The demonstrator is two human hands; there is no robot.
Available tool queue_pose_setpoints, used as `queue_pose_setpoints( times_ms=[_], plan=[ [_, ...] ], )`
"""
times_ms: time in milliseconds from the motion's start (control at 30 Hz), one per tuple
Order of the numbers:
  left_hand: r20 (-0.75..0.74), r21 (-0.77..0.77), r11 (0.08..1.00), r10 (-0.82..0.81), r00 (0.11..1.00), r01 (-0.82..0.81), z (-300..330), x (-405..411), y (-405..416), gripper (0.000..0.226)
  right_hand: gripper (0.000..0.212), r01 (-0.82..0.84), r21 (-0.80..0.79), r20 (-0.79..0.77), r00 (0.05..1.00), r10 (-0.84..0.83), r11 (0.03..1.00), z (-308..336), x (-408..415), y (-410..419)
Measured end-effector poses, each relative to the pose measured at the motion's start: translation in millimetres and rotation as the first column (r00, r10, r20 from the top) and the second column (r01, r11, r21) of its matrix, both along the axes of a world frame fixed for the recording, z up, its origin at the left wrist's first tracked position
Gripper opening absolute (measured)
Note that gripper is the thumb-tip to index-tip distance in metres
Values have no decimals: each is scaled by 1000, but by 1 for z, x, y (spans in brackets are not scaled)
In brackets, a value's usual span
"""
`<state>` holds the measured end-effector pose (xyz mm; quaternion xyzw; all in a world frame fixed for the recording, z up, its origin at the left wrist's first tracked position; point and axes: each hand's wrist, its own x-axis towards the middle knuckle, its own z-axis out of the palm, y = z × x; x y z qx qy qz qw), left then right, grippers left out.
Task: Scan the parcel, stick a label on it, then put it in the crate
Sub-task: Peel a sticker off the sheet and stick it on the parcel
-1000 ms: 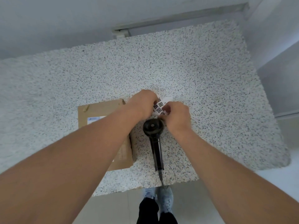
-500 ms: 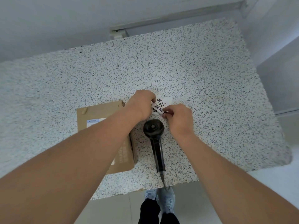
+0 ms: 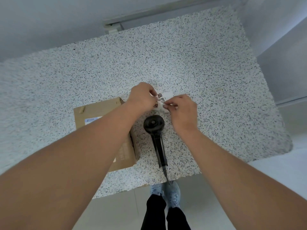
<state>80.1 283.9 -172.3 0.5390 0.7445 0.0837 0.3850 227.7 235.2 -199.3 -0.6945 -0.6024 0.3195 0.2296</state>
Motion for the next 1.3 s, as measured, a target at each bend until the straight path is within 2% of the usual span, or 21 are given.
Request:
queue_pose_setpoints(
  times_ms=[100,167,300,433,500,667,833,1033,1300],
  plan=[
    [170,-60,971,240,956,-233,16,-3,-1,17,14,42,11,-95,995,-40,999,16,0,-1],
    [246,-89,941,338,908,-327,31,-4,-2,21,18,54,7,-131,990,-52,999,24,0,-2],
    [350,-126,904,426,835,-408,67,-4,-12,21,27,138,-29,-178,974,-141,990,42,-3,-4],
    [429,-158,869,488,760,-469,99,-6,-25,15,28,222,-46,-260,939,-227,974,76,-5,-6],
    [480,-158,859,497,723,-486,118,-7,-33,13,28,231,-23,-279,933,-228,973,97,-4,-9],
    [591,-100,833,490,641,-544,168,-7,-61,12,17,219,150,-218,959,-184,964,159,-6,-26],
    [713,-88,813,455,534,-576,215,-4,-91,19,25,185,172,-399,911,-103,968,213,-14,-49],
    [818,-109,809,403,411,-577,266,-5,-120,9,14,178,138,-568,820,-69,974,265,-15,-58],
    [877,-20,837,277,392,-546,317,-25,-146,7,17,154,191,-665,747,12,969,313,-30,-61]
  ],
)
